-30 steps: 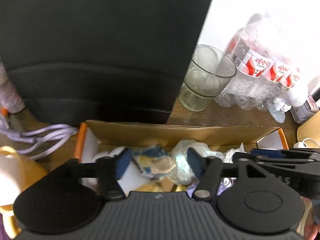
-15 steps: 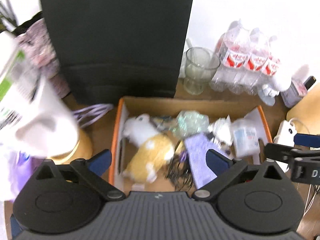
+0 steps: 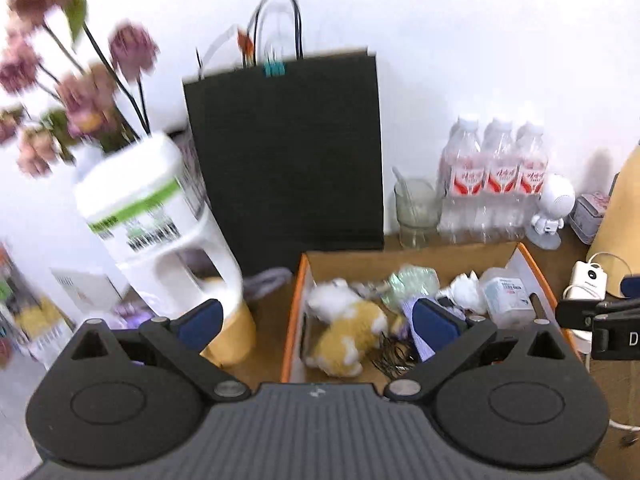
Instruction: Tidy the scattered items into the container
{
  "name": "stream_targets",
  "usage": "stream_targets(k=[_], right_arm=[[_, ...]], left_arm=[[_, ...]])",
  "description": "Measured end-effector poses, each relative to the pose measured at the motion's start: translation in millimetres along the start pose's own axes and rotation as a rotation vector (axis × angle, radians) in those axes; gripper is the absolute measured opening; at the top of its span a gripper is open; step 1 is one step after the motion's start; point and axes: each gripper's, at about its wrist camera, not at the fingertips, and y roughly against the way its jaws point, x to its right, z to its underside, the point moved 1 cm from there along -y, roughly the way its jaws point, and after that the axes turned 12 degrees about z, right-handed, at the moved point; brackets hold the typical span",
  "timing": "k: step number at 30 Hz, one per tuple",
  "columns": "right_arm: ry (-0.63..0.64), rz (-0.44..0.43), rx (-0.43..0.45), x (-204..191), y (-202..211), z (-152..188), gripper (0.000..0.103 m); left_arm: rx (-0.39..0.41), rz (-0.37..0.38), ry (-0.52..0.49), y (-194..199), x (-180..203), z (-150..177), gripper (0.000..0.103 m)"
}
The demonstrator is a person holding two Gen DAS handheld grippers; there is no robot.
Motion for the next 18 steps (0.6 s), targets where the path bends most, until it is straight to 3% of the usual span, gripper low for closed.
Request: stream_targets(k=[6, 10, 18], right_arm=[[-0.054, -0.011, 0.203, -3, 25, 28, 0.084], [-0.075, -0.029, 0.298, -6, 29, 53, 0.084], [-0.098, -0.061, 0.33, -13, 34, 109, 0.085]], left_arm=[[0.147, 0.019, 0.079, 18, 0, 30, 0.103], [0.185, 0.057, 0.052, 20, 7, 60, 0.103], [0.252, 0.079, 0.049, 33, 16, 123, 0.103]])
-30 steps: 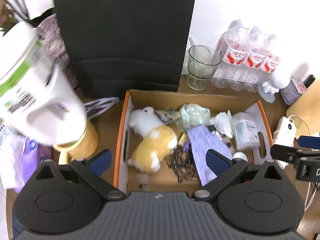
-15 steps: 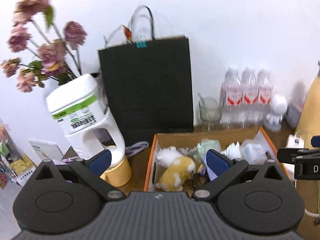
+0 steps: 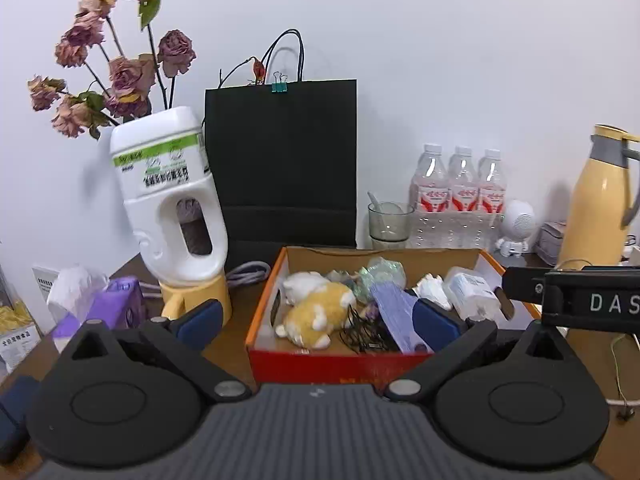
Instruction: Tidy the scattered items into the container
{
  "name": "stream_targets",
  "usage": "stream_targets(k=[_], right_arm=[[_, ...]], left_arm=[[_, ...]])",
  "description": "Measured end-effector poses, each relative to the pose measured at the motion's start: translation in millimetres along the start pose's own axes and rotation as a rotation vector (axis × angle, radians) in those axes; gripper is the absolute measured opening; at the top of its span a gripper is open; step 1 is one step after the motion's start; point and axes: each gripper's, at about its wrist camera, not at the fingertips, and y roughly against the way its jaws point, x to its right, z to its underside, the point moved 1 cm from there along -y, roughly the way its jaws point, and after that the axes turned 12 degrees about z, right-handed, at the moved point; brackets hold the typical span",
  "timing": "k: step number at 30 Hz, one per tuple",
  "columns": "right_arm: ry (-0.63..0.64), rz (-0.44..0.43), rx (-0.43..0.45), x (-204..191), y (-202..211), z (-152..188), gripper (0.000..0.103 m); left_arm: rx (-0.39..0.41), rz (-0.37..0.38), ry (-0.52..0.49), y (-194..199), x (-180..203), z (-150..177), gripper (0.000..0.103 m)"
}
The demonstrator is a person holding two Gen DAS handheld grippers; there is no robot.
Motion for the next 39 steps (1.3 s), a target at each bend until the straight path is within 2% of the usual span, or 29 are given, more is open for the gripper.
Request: stream_targets(k=[6, 10, 15, 21, 23, 26, 31, 39], right_arm=[[-0.007, -0.003, 0.039, 2, 32, 44, 0.087], [-0.036, -0.019, 0.006, 8, 47, 76, 0.087], [0.002, 0.001, -0.01, 7, 70, 109, 0.087], [-0.034, -0.032, -0.043, 19, 101, 155, 0.088], [-0.048, -0.015, -0.06, 23, 106, 168, 0.088], [-0.036, -0.009, -0.084, 25, 107, 182, 0.088], [0.053, 0.06, -0.101, 14, 90, 185, 0.088], [0.093, 0.055, -0.152, 2, 59, 185, 0.088]], left_arm=[[0.011, 0.004, -0.014, 34, 1, 38, 0.103], [-0.006, -0.003, -0.035, 51, 5, 61, 0.103], [-0.034, 0.013, 0.02, 71, -4, 84, 0.103], [-0.096, -0.016, -0.021, 96, -10, 121, 0.103], [-0.11, -0.015, -0.016, 102, -11, 130, 0.103], [-0.136, -0.009, -0.034, 100, -8, 139, 0.103], [-0.193, 0.015, -0.025, 79, -2, 143, 0.103], [-0.264, 0.022, -0.033, 47, 6, 150, 0.103]])
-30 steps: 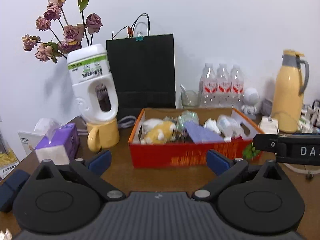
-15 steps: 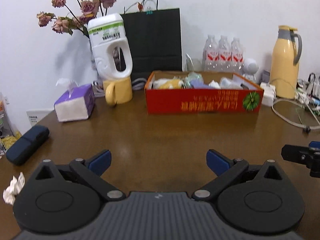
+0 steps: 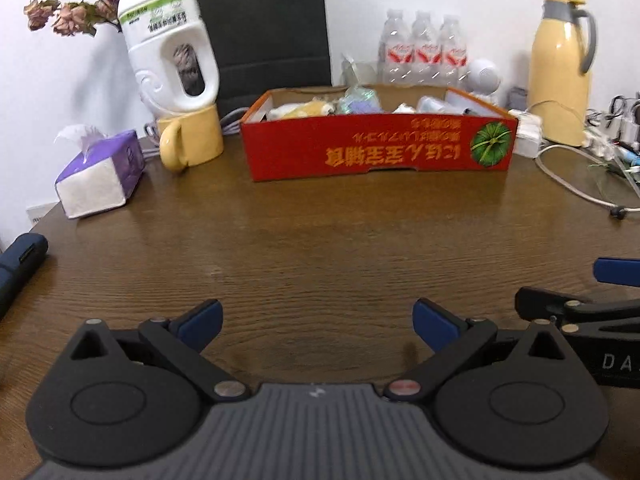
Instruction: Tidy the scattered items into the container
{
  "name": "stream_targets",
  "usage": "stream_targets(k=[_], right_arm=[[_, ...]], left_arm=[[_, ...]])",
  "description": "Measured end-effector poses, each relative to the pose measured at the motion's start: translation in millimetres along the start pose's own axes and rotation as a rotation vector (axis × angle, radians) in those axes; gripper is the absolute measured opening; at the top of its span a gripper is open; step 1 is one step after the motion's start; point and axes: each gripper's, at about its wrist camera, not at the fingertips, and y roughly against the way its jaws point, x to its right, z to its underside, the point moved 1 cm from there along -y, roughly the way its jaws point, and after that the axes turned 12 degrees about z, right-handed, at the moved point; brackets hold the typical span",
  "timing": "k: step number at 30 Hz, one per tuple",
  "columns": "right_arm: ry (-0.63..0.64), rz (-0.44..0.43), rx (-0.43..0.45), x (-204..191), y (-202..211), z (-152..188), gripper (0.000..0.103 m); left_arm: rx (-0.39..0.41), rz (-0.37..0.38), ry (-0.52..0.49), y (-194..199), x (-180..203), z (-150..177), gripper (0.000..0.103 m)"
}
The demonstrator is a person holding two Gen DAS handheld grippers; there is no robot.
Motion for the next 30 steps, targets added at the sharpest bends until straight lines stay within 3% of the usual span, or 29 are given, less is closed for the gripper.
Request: stream_targets(k=[11, 17, 30], right_arm=[[0.014, 0.026, -0.048, -3, -28, -11, 0.093], [0.016, 0.037, -0.06, -2, -33, -12, 0.103], [0.02, 0.049, -0.061, -1, -32, -10, 0.103]], left_arm=[[-0.031, 0.023, 0.091, -20, -15, -5, 0.103], [-0.032, 0.012, 0.09, -21, -16, -5, 0.103], [-0.033, 0.037, 0.083, -15, -21, -1, 0.103]])
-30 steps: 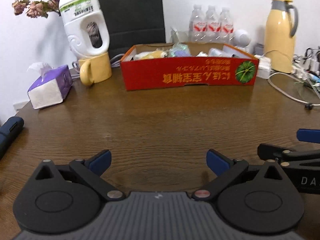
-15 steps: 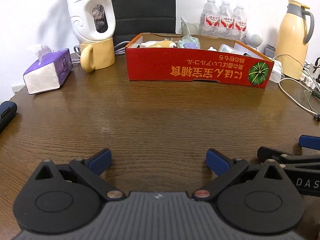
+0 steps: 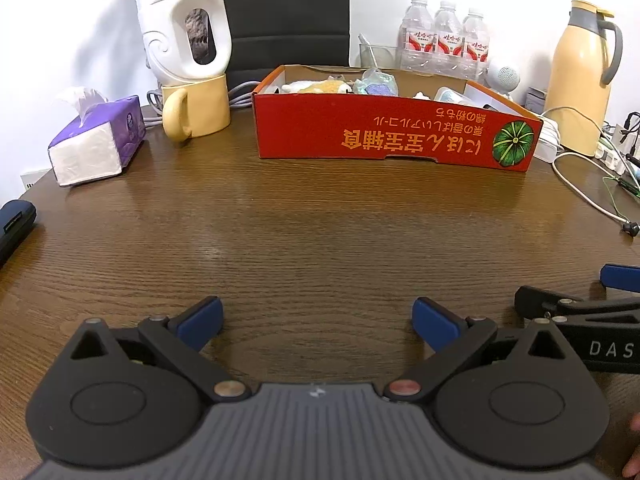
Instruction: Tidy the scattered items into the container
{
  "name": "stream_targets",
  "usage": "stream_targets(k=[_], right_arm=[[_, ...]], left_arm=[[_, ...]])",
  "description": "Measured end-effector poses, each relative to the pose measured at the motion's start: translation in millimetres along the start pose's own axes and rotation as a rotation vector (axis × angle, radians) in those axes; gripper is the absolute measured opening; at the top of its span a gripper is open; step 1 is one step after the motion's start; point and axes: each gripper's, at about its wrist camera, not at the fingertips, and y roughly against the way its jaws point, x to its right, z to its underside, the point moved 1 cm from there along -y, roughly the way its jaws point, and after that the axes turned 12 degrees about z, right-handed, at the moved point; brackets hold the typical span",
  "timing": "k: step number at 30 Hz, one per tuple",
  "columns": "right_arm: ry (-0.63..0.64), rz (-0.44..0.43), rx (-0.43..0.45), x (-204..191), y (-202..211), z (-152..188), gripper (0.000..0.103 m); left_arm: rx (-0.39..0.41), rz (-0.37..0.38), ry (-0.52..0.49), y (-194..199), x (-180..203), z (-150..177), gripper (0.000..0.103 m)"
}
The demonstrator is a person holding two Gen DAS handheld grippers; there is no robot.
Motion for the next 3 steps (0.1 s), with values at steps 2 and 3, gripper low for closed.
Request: stream_targets(k=[2, 3], right_arm=[[-0.001, -0.005, 0.002, 0.7, 0.4, 0.5, 0.103], [-0.001, -0.006, 0.002, 1.0, 0.4, 0.7, 0.103]], left_arm=[[-0.001, 0.004, -0.003, 0.1, -0.5, 0.1, 0.103], [-0.001, 0.004, -0.004, 0.2, -0.4, 0.2, 0.103]])
